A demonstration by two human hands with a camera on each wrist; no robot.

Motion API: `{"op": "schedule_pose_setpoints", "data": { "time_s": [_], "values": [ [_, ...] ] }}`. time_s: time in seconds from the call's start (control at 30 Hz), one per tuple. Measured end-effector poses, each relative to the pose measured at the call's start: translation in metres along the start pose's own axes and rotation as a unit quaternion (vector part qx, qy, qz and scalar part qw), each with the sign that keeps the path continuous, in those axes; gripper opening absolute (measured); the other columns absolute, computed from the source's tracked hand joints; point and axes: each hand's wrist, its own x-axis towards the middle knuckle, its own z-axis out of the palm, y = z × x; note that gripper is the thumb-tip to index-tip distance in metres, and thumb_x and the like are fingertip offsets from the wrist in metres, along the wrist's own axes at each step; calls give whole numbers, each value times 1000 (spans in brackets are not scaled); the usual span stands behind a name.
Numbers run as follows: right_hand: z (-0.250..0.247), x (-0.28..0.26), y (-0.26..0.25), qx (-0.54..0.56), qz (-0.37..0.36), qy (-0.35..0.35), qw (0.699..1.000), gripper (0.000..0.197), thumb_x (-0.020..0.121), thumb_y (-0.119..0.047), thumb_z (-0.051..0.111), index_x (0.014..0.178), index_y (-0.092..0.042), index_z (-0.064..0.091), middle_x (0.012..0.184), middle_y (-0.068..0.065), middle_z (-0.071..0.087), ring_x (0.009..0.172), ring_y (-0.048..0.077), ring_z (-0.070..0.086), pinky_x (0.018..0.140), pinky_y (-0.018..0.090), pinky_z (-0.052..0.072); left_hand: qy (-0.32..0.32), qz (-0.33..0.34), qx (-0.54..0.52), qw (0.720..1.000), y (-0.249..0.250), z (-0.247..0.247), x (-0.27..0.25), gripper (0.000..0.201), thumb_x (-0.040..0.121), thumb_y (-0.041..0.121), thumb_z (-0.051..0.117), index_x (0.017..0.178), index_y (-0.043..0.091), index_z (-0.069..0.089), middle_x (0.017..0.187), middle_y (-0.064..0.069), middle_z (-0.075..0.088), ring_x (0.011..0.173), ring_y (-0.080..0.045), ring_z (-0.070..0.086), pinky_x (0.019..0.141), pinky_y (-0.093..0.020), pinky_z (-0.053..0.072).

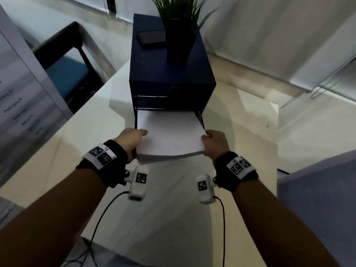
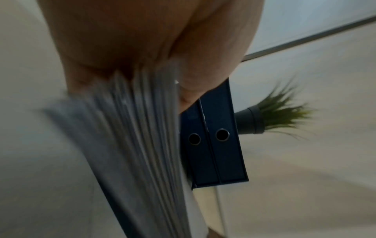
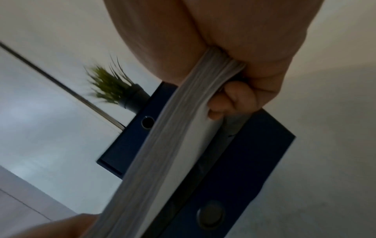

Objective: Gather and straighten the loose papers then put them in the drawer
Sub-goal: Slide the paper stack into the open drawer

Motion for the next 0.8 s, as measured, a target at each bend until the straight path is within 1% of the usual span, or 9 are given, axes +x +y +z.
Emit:
{"op": "schedule_pose_setpoints", "data": {
  "time_s": [0.07, 0.13, 0.2, 0.3, 0.4, 0.57, 0.67, 0.73, 0.8],
  "values": [
    [14, 22, -9, -40, -8, 10, 999, 22, 93, -12, 48, 102, -1, 65, 100, 20, 67, 94, 35, 63, 74, 31, 45, -16, 47, 112, 992, 3, 4, 1, 24, 83, 9, 58, 104, -3, 59, 101, -19, 59, 91, -37, 60, 78, -39, 50],
    [24, 35, -16, -76, -16, 27, 997, 35, 97, -14, 45, 129, -3, 56, 125, 22, 61, 114, 39, 58, 90, 35, 46, 3, 76, 211, 975, 9, 7, 13, 34, 70, 12, 54, 99, -5, 57, 95, -25, 56, 85, -38, 57, 69, -37, 45],
    [33, 41, -22, -113, -40, 43, 992, 39, 99, -14, 44, 137, -3, 48, 127, 25, 59, 115, 42, 57, 91, 38, 47, 23, 103, 263, 959, 16, 8, 26, 49, 73, 11, 48, 120, -4, 49, 115, -27, 57, 98, -40, 57, 75, -36, 44],
    [43, 46, -21, -236, -67, 14, 969, 39, 98, -11, 44, 136, -1, 44, 118, 29, 61, 104, 45, 61, 78, 39, 49, 52, 136, 369, 918, 19, 17, 30, 64, 88, 1, 47, 146, -3, 21, 131, -29, 51, 118, -43, 52, 88, -39, 43],
    [47, 45, -15, -339, -72, -29, 938, 32, 97, -8, 48, 128, 2, 44, 115, 27, 60, 101, 44, 62, 69, 36, 42, 63, 177, 443, 877, 7, 26, 28, 76, 87, -2, 53, 147, -7, 7, 122, -35, 54, 110, -45, 56, 84, -42, 45],
    [42, 47, -13, -424, -106, -7, 900, 23, 94, -3, 46, 117, 1, 49, 110, 24, 63, 98, 42, 64, 71, 40, 48, 78, 172, 498, 846, -5, 28, 32, 74, 89, 5, 57, 146, -6, 13, 123, -33, 53, 108, -45, 57, 85, -43, 47],
    [43, 43, -10, -489, -147, -3, 859, 21, 91, -7, 53, 111, -3, 55, 110, 21, 64, 99, 40, 64, 73, 43, 51, 73, 186, 500, 842, -14, 28, 33, 80, 89, 4, 57, 149, 0, 5, 123, -32, 52, 104, -44, 58, 79, -43, 46],
    [46, 40, -4, -521, -163, 8, 838, 23, 88, -13, 60, 111, -7, 60, 119, 20, 60, 112, 41, 56, 79, 45, 52, 72, 219, 507, 830, -20, 28, 34, 71, 85, -1, 57, 145, 0, 18, 128, -28, 48, 103, -43, 58, 79, -43, 47],
    [46, 38, -1, -543, -172, 12, 822, 25, 88, -18, 60, 112, -9, 64, 134, 18, 52, 126, 42, 44, 91, 49, 47, 71, 237, 521, 817, -23, 26, 33, 42, 83, -2, 56, 123, 1, 43, 131, -24, 44, 99, -42, 59, 83, -43, 48]
  ]
}}
